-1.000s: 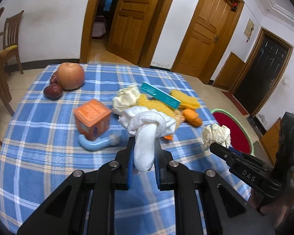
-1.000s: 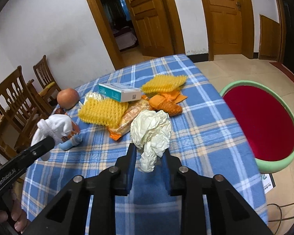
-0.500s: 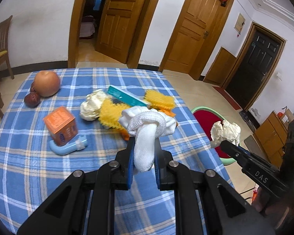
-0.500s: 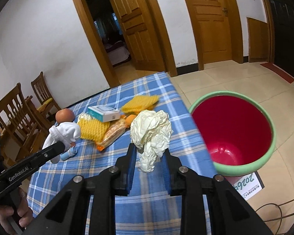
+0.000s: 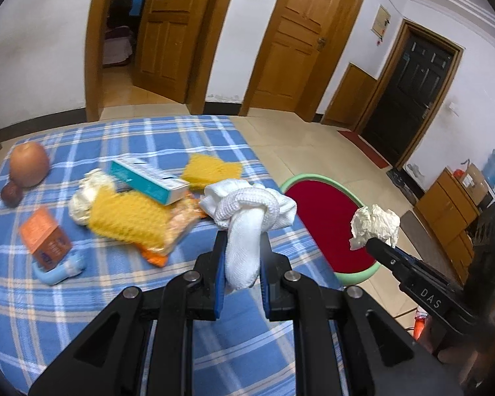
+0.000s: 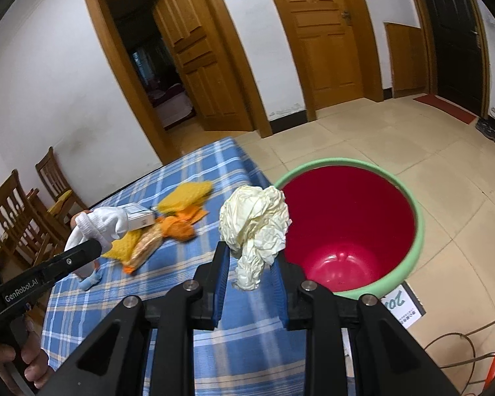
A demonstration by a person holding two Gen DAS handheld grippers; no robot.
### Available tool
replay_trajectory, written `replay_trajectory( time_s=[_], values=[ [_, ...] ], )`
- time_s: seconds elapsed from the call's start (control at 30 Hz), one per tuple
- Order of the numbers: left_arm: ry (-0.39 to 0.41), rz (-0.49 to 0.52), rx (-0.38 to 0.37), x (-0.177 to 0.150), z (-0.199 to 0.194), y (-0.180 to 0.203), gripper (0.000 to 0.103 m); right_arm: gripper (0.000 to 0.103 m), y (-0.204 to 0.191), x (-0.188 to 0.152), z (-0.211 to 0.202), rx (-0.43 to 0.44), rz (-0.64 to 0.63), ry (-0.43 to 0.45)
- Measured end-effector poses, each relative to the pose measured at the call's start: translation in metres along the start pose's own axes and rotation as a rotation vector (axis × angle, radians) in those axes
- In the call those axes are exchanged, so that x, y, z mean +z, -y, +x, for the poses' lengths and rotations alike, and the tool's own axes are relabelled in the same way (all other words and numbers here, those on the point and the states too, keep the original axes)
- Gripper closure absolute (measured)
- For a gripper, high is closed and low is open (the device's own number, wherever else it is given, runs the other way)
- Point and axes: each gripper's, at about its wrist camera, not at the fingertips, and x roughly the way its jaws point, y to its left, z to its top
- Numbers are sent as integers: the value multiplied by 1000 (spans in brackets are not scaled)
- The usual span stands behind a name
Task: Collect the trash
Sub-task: 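Carry the cloth and tissue in both tools over the red bucket, then open both tools to drop the cloth and tissue into the bucket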
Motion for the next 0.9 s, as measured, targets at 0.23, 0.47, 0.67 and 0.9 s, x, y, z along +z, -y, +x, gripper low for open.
replay_trajectory(
  time_s=[0.23,0.47,0.67,0.9],
  values=[
    [-43,49,-28,8,33,31,87,75,34,5,3,-40,46,-1],
    [-99,103,-58,12,75,65,87,74,65,7,9,-77,80,-11],
    [-150,132,-71,11,114,83,87,72,86,7,21,-95,104,-30],
    [-193,140,-62,12,145,95,86,68,102,10,33,-113,114,-41]
  ],
)
